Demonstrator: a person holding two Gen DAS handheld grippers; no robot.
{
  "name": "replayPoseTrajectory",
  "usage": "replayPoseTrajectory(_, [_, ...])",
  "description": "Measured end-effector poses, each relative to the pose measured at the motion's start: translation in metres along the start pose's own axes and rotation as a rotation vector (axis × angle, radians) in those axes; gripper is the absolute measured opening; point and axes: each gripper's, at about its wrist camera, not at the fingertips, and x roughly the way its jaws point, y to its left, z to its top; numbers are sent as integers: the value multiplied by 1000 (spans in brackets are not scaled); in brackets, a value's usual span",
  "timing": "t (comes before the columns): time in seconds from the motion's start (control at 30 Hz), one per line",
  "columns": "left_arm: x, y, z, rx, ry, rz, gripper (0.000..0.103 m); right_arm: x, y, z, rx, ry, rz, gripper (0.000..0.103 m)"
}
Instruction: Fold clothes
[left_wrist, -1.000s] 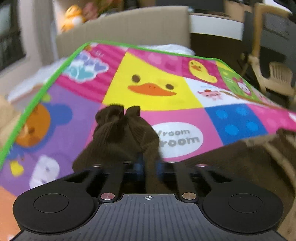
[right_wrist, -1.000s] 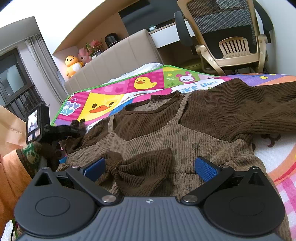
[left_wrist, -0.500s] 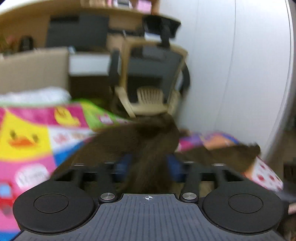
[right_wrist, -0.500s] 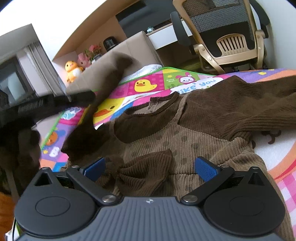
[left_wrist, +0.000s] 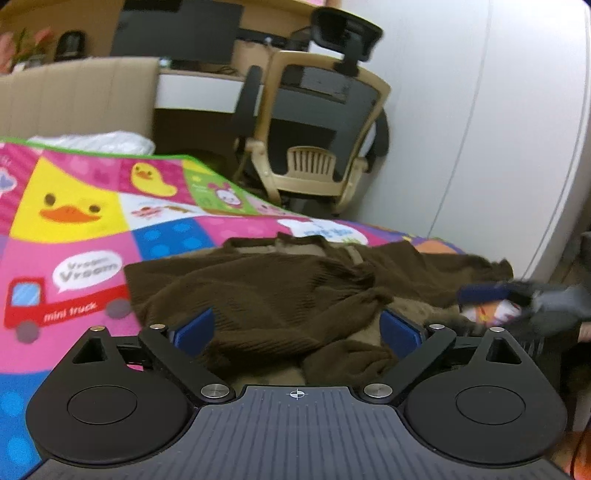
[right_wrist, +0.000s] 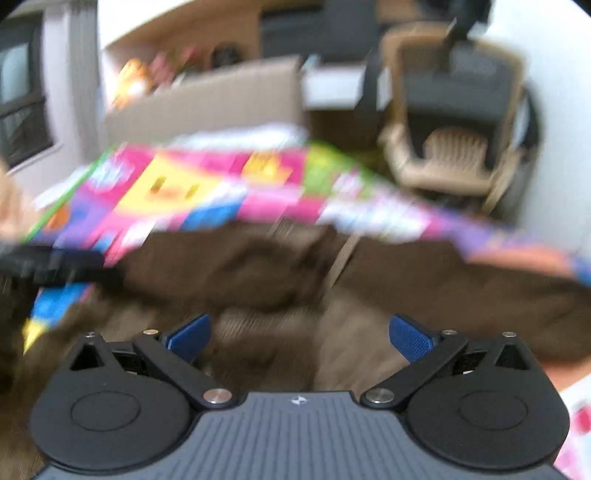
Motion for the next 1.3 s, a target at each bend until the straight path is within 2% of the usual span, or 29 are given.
replayPoseTrajectory(0.07, [2,5,1,-30,1,19,101,8,-3,13,7,-20,-27,91])
replayPoseTrajectory(0.13, [3,9,3,-58,1,36,101,31,-4,21,19,26,-16,74])
replayPoseTrajectory(0.27, [-2,14,5,-81,-8,56,101,82,-2,20,2,92,5,66])
replayPoseTrajectory(0.33, [-6,17,6,-95,-22,62,101,86,1,22,-11,85,14,33])
replayPoseTrajectory(0.37, [-7,18,7,-102,-29,62,102,86,2,24,-17,79,17,31])
replayPoseTrajectory(0.43, [-8,19,10,-115,-45,48,102,85,4,28,-29,66,24,14])
replayPoseTrajectory(0.5, [-7,17,15,-122,-62,24,102,84,6,31,-41,53,32,12])
replayPoseTrajectory(0.67, [3,10,20,-117,-103,-31,103,75,-15,39,-44,27,-54,12])
replayPoseTrajectory(0.77, [25,11,10,-153,-53,-44,103,93,-27,24,-36,134,-61,15])
replayPoseTrajectory(0.83, [39,13,1,-178,-5,-35,103,93,-32,17,-29,126,-62,26])
replayPoseTrajectory(0.93, [43,16,-6,-185,-7,-31,103,60,-53,24,58,50,-39,45])
replayPoseTrajectory(0.97, [44,16,-9,-187,-8,-30,103,46,-66,26,90,20,-54,47])
replayPoseTrajectory(1.03, [47,18,-13,-192,-10,-28,103,14,-97,31,153,-44,-118,59])
replayPoseTrajectory(1.1, [49,20,-18,-197,-11,-25,103,-9,-137,22,266,-71,-199,63])
replayPoseTrajectory(1.3, [53,25,-24,-224,-13,-42,103,-71,-263,-17,647,-122,-455,64])
